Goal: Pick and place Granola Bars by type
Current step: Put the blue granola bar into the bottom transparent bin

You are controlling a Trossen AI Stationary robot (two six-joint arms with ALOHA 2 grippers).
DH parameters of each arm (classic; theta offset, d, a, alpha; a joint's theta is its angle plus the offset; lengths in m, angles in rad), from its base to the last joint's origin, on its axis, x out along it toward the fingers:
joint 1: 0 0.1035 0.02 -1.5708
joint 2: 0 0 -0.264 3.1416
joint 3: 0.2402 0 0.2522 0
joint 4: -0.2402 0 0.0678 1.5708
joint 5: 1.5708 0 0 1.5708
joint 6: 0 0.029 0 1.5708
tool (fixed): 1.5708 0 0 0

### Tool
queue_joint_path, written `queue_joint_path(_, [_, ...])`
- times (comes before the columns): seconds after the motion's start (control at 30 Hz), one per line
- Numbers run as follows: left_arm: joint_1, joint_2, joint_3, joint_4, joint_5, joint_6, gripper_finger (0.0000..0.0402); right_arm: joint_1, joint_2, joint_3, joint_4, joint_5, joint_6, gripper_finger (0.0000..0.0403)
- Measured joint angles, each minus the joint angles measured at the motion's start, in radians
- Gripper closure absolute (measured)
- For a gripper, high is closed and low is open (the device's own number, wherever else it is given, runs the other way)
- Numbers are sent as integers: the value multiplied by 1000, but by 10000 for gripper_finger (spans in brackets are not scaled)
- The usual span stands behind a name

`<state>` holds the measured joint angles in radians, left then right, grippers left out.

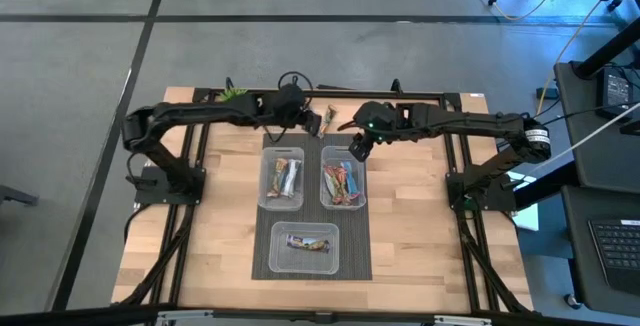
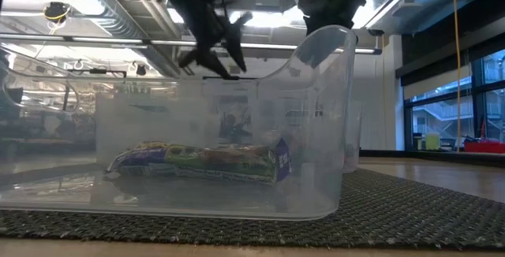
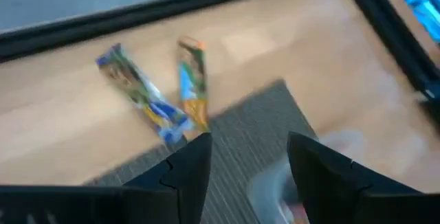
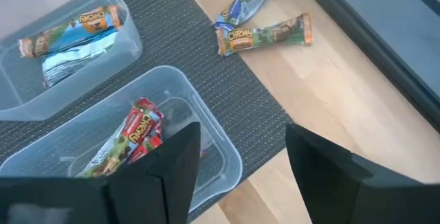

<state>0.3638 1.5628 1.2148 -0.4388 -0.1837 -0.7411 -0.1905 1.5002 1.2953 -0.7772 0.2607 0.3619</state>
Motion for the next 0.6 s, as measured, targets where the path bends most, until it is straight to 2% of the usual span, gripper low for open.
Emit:
queue_joint_path(0.2, [113, 127, -1, 30, 37, -41, 221, -27, 0, 0, -13, 0, -1, 186])
queue_joint_path(0.47, [202, 296, -2, 187, 213, -59, 221, -76, 0, 0, -13, 0, -3, 186])
queue_joint_path(0.6, [222, 338, -2, 174, 205, -61, 221, -87, 0, 0, -23, 0, -4, 186])
